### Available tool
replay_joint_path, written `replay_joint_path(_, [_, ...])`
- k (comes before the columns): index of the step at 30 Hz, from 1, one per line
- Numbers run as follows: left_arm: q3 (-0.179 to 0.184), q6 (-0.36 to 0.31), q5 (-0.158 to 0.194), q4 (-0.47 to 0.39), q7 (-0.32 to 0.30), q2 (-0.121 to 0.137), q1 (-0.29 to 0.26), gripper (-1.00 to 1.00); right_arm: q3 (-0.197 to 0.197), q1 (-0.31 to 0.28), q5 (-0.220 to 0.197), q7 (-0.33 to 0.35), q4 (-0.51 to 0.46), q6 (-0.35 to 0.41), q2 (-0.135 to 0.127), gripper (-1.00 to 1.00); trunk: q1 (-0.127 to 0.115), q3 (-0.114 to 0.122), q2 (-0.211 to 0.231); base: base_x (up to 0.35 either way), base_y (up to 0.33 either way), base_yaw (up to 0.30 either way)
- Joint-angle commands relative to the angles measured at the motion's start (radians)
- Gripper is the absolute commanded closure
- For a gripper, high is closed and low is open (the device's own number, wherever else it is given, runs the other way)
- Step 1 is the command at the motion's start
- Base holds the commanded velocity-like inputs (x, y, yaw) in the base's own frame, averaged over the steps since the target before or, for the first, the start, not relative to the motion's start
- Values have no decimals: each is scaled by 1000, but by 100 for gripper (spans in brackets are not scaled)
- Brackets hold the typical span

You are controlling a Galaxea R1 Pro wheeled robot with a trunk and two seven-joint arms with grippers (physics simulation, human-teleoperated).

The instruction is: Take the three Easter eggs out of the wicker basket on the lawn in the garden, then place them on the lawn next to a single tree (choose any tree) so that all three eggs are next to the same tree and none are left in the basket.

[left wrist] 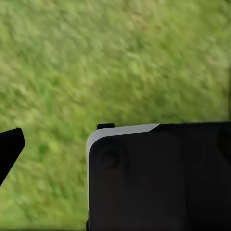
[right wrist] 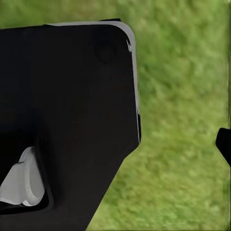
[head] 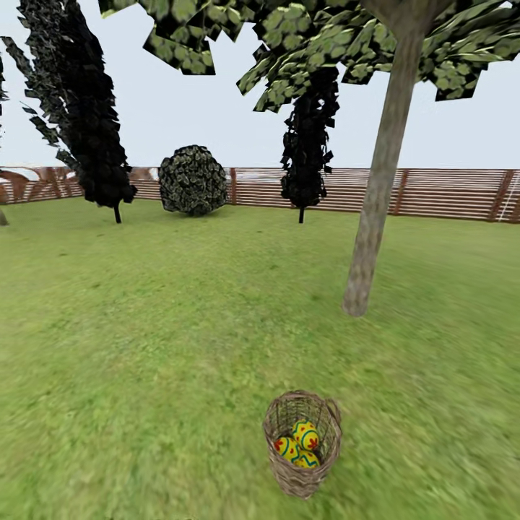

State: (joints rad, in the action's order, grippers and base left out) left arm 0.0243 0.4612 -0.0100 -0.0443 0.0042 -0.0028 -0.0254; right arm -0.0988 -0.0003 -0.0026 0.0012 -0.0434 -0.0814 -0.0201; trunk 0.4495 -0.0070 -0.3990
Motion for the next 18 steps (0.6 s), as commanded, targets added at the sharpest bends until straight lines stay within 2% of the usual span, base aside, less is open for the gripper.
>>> replay_joint_path(1, [2,4,-1,1,0,0,-1,-100,-7,0,0,0,0,-4,0,-100,1,-1,-1,71,-274,286])
replay_joint_path(18, [2,4,-2,1,0,0,-1,-100,-7,0,0,0,0,-4,0,-100,1,-1,-1,48,-276,286])
